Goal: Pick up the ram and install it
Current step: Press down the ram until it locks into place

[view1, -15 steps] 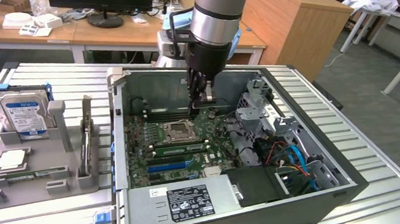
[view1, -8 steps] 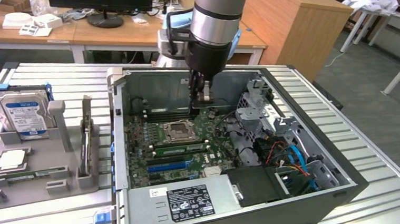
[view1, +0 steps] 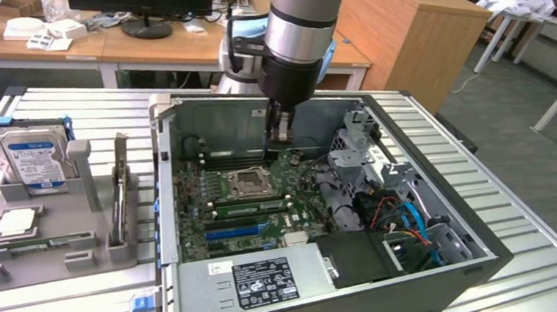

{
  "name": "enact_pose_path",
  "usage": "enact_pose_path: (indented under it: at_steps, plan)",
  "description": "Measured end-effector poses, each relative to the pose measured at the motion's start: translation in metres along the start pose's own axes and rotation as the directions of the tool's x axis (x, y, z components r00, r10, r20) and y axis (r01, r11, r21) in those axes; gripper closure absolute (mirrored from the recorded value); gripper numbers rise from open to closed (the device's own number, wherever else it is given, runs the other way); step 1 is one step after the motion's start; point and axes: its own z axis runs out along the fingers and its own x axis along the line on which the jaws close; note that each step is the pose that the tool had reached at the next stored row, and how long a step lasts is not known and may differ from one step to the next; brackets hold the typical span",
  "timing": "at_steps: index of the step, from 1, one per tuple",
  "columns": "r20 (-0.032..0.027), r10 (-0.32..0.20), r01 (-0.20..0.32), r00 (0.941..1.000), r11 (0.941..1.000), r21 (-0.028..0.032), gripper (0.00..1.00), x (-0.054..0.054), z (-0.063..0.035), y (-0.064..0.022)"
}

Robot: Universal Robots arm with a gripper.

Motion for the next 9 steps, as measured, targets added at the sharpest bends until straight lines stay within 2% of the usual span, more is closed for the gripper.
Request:
enact_pose_path:
  at_steps: [4, 9]
  plan:
    - [0.0010, 0.066, -0.066, 0.9978, 0.9978, 0.0031, 0.89, 0.0000, 0.0001, 0.0000]
    - [0.0024, 0.146, -0.146, 0.9892, 0.9892, 0.0068, 0.89, 0.0000, 0.0002, 0.0000]
